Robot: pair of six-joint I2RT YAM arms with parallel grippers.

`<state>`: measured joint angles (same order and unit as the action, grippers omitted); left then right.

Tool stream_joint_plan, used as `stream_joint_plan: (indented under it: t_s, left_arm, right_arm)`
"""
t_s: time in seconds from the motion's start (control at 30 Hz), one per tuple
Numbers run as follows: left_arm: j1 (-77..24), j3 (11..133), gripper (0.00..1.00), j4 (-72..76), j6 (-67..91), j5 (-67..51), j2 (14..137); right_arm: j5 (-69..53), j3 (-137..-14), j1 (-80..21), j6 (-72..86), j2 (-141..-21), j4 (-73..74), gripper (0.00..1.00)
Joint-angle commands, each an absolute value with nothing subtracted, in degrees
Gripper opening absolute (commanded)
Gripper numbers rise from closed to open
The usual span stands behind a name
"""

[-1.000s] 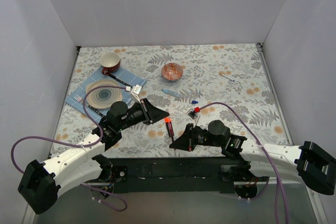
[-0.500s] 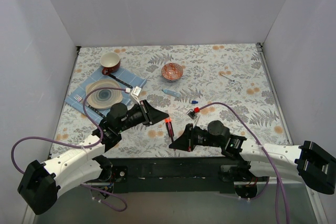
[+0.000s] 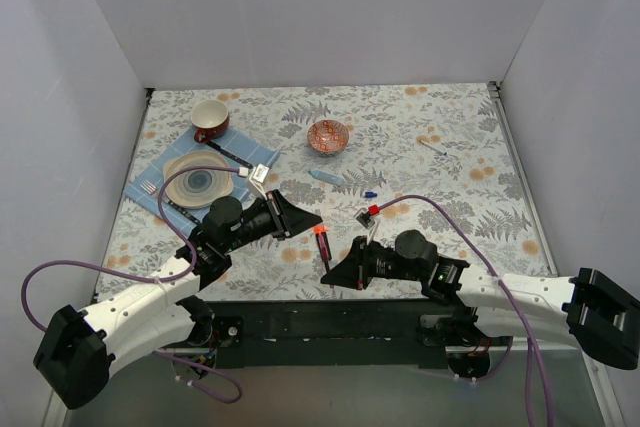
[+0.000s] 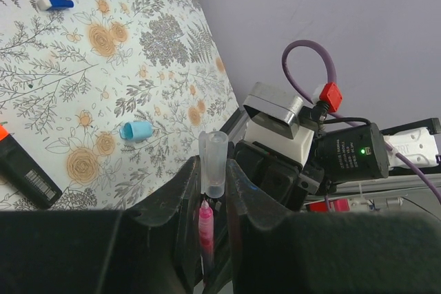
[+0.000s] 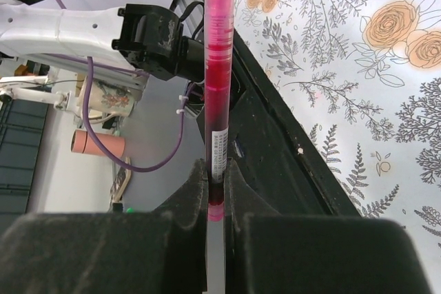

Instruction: Insert the pens into the pen caps

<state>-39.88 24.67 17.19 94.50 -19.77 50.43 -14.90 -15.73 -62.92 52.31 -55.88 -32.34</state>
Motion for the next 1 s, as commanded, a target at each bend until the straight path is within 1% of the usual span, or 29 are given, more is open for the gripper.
stream_joint_plan:
  t_s: [0.0,0.57,0.97]
  left_arm:
    - [-39.99,23.91,0.0,18.19,93.87,-19.78,50.45]
    - [-40.08,23.82,0.0,17.23,93.87,-19.6,49.22]
    - [-39.99,24.78,0.0,16.26,94.22,-18.9,49.13]
  right_arm:
    - [-14.33,-18.72,-63.63,52.03,-55.55,-35.33,0.01]
    - [-11.25,-16.7,-64.42,52.56,-53.35,-33.75,0.01]
    - [-11.95,-15.91,-64.86,52.82,-54.93,-34.54,0.01]
